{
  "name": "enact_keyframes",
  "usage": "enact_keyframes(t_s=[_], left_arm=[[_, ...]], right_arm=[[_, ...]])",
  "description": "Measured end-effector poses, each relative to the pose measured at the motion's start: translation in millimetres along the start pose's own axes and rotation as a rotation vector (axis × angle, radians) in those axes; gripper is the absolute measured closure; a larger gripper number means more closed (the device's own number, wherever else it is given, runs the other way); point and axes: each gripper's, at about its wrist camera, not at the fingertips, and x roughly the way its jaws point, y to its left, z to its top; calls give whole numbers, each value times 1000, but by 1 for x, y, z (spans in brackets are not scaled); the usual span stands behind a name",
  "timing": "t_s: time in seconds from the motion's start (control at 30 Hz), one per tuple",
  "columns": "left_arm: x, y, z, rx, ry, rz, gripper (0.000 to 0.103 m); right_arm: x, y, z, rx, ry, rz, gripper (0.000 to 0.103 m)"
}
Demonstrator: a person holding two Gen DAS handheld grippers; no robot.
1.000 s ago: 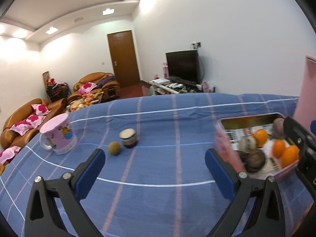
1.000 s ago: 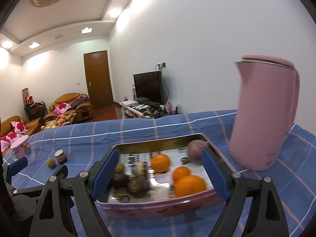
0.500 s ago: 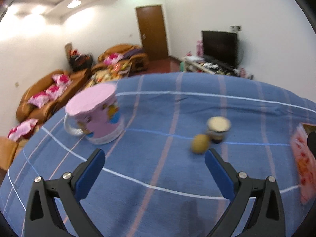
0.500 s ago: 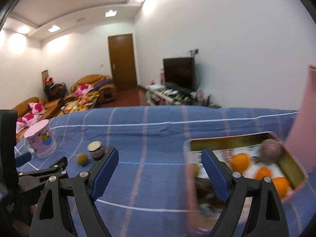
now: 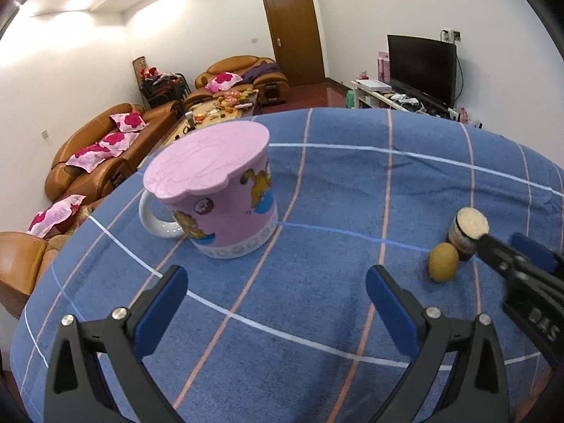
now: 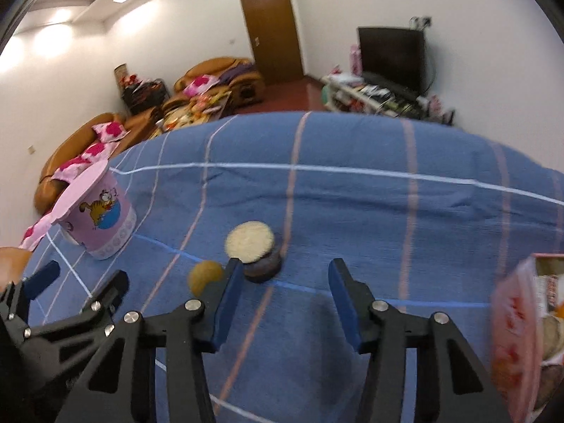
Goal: Organize fruits
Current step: 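Grasp the small jar with the right gripper while the left gripper grasps a green-yellow fruit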
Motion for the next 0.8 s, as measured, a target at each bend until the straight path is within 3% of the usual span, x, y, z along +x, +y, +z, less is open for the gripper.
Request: enact_keyframes(t_s=[0.23, 0.3, 0.47, 0.63, 0.8], left_arm=[[5, 2, 0, -11, 24, -16, 1], [3, 0, 0, -6, 19, -24, 1], [1, -1, 0, 2, 7, -51, 2], [-1, -3, 0, -1, 13, -139, 9], [-13, -25, 4, 45, -41, -232, 15]], right_arm=[[21, 2, 10, 48, 56, 57, 51], [23, 4, 12, 44, 63, 55, 63], [13, 3, 9, 40, 57, 21, 64], [-33, -12, -12, 54, -50, -13, 64], [-83, -29, -41, 47, -141, -72, 64]])
